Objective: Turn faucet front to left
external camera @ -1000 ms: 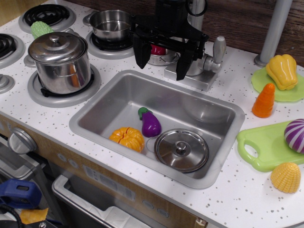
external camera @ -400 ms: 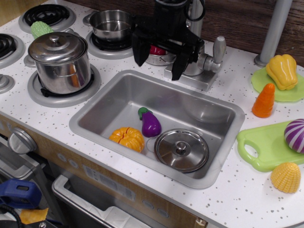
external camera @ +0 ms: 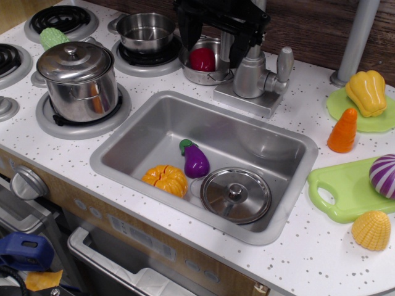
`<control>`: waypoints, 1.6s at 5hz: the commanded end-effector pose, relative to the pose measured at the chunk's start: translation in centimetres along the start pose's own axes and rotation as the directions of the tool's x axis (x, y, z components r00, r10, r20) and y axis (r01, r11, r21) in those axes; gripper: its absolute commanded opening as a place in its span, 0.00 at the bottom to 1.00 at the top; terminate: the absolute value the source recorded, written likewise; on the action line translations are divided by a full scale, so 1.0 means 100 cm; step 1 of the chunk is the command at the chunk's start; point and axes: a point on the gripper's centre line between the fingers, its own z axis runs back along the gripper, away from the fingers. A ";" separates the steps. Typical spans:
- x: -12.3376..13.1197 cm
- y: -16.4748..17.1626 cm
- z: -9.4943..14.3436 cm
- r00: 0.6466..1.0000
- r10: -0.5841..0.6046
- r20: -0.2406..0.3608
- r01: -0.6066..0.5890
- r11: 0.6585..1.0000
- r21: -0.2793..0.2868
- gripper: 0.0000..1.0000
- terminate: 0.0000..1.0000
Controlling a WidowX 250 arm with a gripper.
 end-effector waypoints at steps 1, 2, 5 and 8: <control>0.025 0.008 -0.001 0.990 -0.001 0.140 0.000 1.000 0.010 1.00 0.00; 0.033 0.012 -0.005 0.986 -0.010 0.167 0.011 1.000 -0.001 1.00 0.00; 0.042 0.064 -0.027 0.960 -0.146 0.238 0.141 0.989 0.035 0.00 0.00; 0.072 0.100 -0.038 0.922 -0.230 0.313 0.236 0.972 0.020 0.00 0.00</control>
